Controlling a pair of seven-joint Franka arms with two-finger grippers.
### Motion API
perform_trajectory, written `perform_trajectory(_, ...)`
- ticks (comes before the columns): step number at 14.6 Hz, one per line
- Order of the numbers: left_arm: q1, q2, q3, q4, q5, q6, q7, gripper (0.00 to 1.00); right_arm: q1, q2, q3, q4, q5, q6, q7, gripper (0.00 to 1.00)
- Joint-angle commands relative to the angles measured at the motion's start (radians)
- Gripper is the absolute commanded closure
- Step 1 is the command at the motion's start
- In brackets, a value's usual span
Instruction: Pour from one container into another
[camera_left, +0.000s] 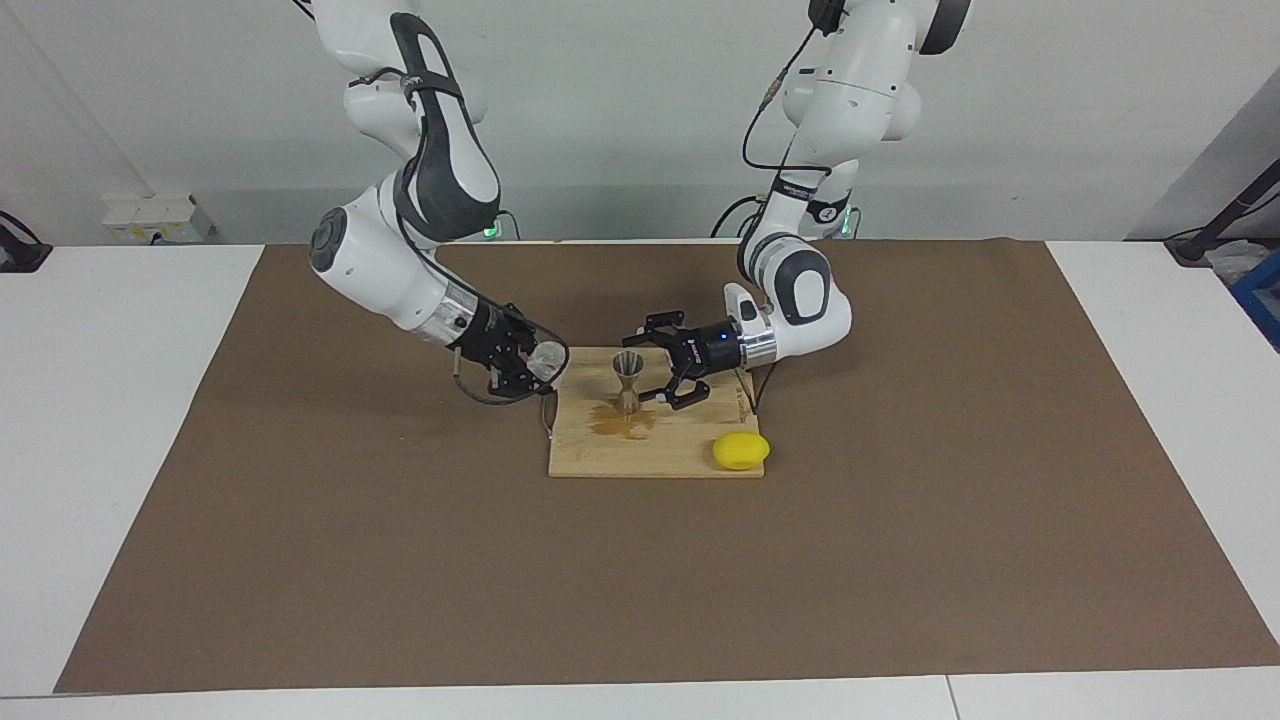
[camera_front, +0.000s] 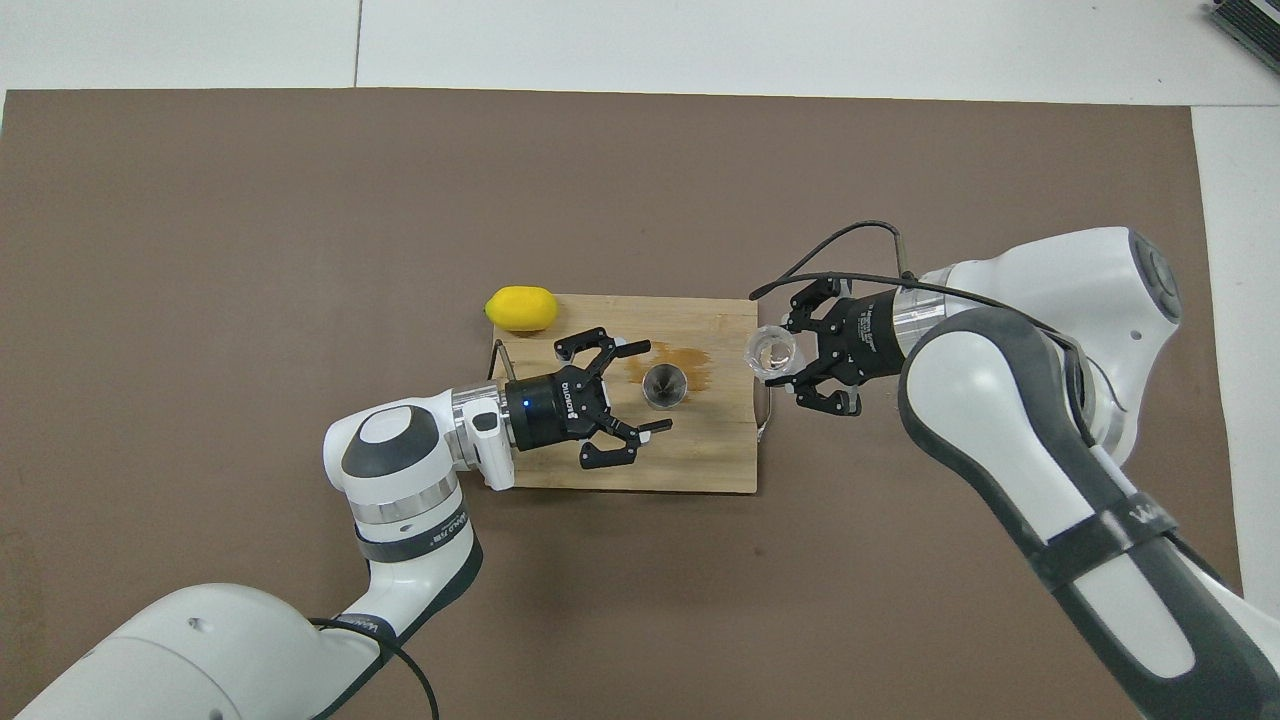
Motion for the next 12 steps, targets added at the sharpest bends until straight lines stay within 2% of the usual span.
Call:
perform_trajectory(1,0.01,-0.038,0.013,-0.065,-0.024,-0.029,0.022,0.0,0.02,-0.007,-0.002,0.022,-0.058,0.005,0.067,1.0)
perform_trajectory(5,0.066,-0.054,0.017,-0.104,-0.007,-0.078,0.024,0.0,0.064,-0.002,0.0,0.029,-0.125,0.045,0.126,1.0)
perform_trajectory(12,0.232,-0.068,0.017,-0.124,0.195,-0.164,0.022,0.0,0.159,0.018,0.002,0.091,-0.37,0.047,0.298,1.0)
